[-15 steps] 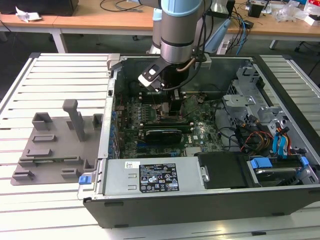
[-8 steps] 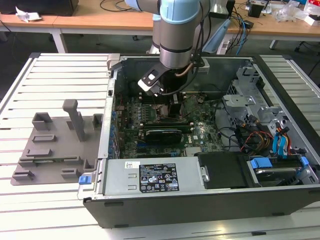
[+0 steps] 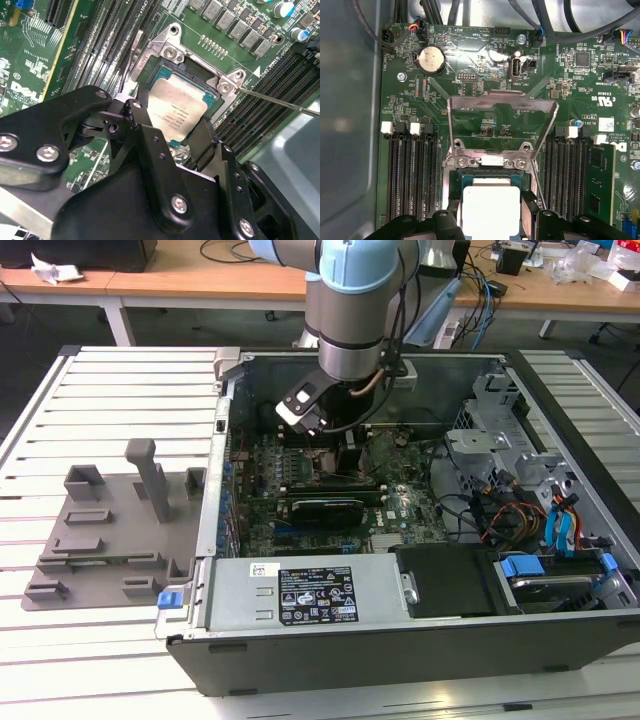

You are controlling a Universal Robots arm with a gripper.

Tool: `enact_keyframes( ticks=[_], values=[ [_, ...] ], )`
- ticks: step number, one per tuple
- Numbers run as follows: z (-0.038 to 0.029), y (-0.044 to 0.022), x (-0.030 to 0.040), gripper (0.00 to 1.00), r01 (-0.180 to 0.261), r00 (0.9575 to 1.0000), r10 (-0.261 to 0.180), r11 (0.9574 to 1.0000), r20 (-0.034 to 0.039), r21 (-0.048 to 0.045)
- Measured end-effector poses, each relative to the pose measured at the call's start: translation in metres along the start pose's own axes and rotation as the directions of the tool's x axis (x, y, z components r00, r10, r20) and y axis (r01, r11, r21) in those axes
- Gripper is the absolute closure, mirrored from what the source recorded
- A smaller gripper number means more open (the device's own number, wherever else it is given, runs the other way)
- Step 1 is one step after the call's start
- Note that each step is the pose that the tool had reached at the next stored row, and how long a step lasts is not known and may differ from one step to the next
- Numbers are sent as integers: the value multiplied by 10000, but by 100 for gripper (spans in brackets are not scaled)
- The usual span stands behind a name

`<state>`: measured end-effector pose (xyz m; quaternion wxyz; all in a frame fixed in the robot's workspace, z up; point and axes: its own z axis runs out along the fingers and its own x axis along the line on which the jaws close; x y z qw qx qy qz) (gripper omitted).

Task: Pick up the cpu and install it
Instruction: 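Place the cpu into insertion slot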

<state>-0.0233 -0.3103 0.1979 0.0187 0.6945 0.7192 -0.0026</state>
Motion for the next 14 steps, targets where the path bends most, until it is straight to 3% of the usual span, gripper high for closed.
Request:
enact_keyframes(
  ticks=[8, 10, 11, 14],
  values=[
    [23, 0, 1, 45, 0, 10000, 0, 10000, 1, 0],
    [25, 0, 1, 44, 0, 10000, 0, 10000, -5, -4],
    [25, 0, 2, 38, -1, 10000, 1, 10000, -4, -3],
    [24, 0, 1, 38, 0, 10000, 0, 10000, 0, 0]
  ],
)
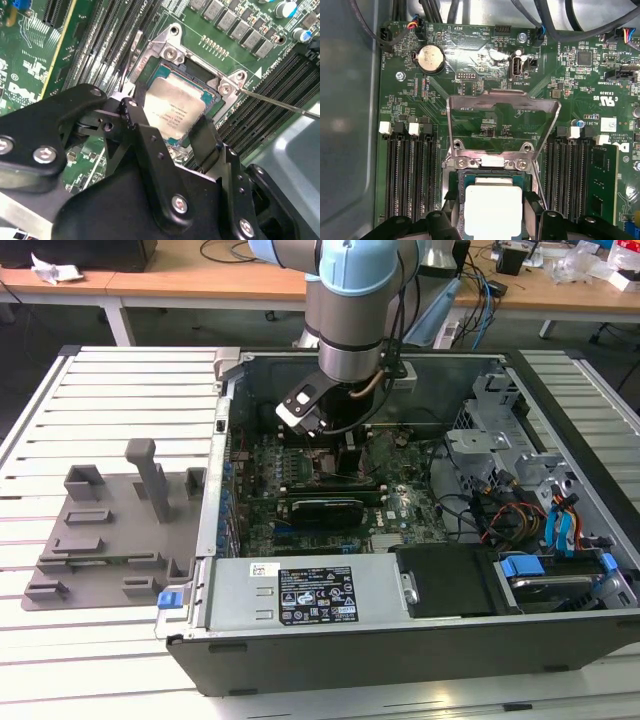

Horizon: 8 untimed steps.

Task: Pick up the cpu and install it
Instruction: 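Place the cpu into insertion slot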

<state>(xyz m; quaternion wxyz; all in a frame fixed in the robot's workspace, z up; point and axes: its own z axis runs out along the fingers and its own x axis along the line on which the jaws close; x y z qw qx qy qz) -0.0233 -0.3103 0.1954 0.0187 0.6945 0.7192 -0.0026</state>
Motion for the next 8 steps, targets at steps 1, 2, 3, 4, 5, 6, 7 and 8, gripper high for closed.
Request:
enact_keyframes(
  ticks=[1, 2, 3, 4, 5, 6, 7, 8],
  values=[
    [0, 0, 1, 38, 1, 10000, -1, 10000, 1, 0],
    [0, 0, 6, 38, -1, 10000, 1, 10000, 0, -1],
    [1, 0, 13, 38, -2, 10000, 2, 10000, -2, -2],
    [1, 1, 15, 38, 1, 10000, -1, 10000, -2, -1],
    [0, 1, 17, 38, 1, 10000, -1, 10000, 0, -1],
    [1, 1, 20, 38, 0, 10000, 0, 10000, 0, -1],
    [1, 1, 21, 38, 1, 10000, -1, 10000, 0, -1],
    [0, 1, 21, 38, 1, 10000, -1, 10000, 0, -1]
  ],
)
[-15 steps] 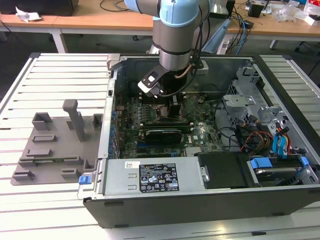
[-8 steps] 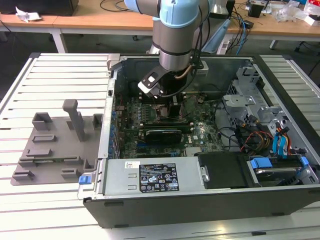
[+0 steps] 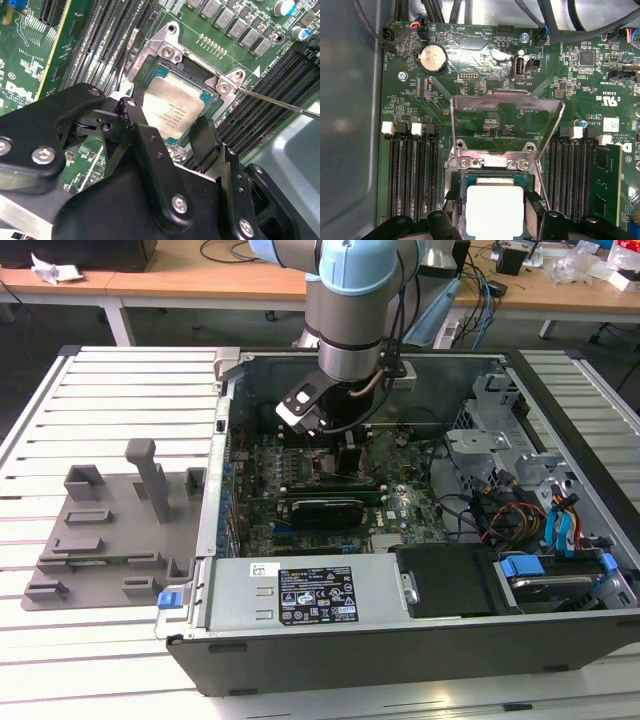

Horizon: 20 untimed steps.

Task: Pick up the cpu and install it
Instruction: 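Place the cpu into insertion slot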

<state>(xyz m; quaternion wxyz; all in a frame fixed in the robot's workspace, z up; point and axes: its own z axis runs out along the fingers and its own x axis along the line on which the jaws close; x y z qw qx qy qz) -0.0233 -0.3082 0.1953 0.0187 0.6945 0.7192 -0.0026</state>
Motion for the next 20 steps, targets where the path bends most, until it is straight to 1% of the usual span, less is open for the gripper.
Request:
enact_keyframes(
  ticks=[7, 8, 9, 10, 18, 19, 20],
  values=[
    [-1, 1, 11, 38, -7, 10000, 7, 10000, 0, 0],
    [-15, 1, 11, 38, -7, 10000, 7, 10000, -4, -1],
    [-47, 1, 9, 38, -8, 10000, 8, 10000, -1, 0],
    [-56, 2, 9, 38, -7, 10000, 7, 10000, -1, 0],
    [-58, 1, -6, 38, -8, 10000, 8, 10000, 0, 0],
    [-63, 1, -8, 38, -7, 10000, 7, 10000, 3, 2],
    [-87, 2, -8, 38, -7, 10000, 7, 10000, 0, 0]
  ],
)
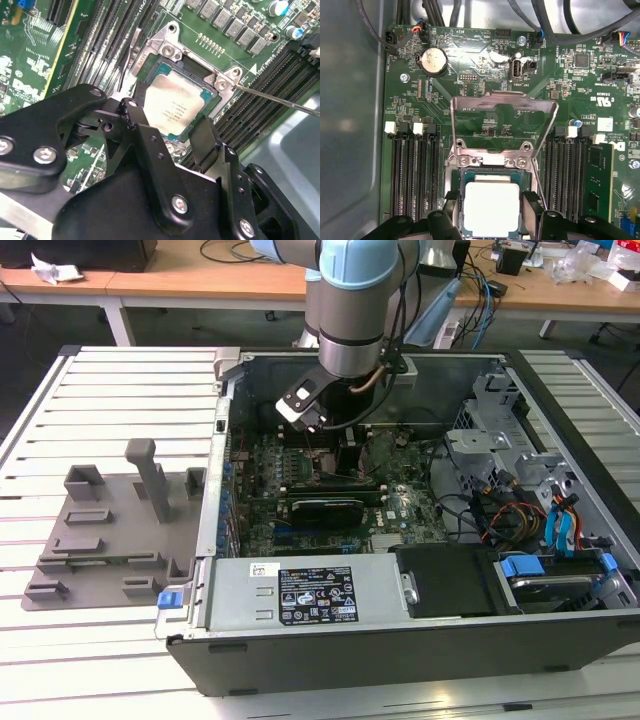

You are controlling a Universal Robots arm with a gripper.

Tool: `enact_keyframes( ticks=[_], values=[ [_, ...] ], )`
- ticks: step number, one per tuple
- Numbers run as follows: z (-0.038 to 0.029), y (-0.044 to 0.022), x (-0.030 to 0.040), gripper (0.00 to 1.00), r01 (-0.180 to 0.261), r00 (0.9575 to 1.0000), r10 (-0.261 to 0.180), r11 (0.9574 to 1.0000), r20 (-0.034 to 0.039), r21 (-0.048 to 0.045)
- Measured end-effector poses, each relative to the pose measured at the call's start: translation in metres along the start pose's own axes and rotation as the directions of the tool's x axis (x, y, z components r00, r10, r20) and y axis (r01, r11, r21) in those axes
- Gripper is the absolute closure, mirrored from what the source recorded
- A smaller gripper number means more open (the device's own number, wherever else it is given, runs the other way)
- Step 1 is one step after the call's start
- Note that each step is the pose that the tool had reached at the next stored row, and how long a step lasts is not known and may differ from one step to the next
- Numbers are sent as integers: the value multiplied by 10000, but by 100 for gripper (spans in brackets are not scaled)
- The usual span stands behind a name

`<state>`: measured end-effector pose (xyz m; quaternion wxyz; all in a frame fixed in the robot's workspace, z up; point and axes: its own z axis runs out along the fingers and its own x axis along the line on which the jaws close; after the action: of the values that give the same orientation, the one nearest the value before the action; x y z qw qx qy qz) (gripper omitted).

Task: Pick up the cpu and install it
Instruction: 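Place the cpu into insertion slot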

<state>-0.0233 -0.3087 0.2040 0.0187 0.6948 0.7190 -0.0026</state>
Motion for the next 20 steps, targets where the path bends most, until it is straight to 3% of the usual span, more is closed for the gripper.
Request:
enact_keyframes(
  ticks=[2, 3, 6, 7, 8, 20],
  values=[
    [-78, 2, -2, 38, 0, 10000, 0, 10000, 2, 0],
    [-127, 3, -3, 53, 0, 10000, 0, 10000, 3, 0],
    [-215, 5, -6, 71, -1, 10000, 1, 10000, 4, 0],
    [-248, 6, -7, 83, -1, 10000, 1, 10000, 5, 1],
    [-285, 7, -8, 89, 0, 10000, 0, 10000, 4, 0],
    [-449, 10, -13, 89, 0, 10000, 0, 10000, 4, 0]
  ],
)
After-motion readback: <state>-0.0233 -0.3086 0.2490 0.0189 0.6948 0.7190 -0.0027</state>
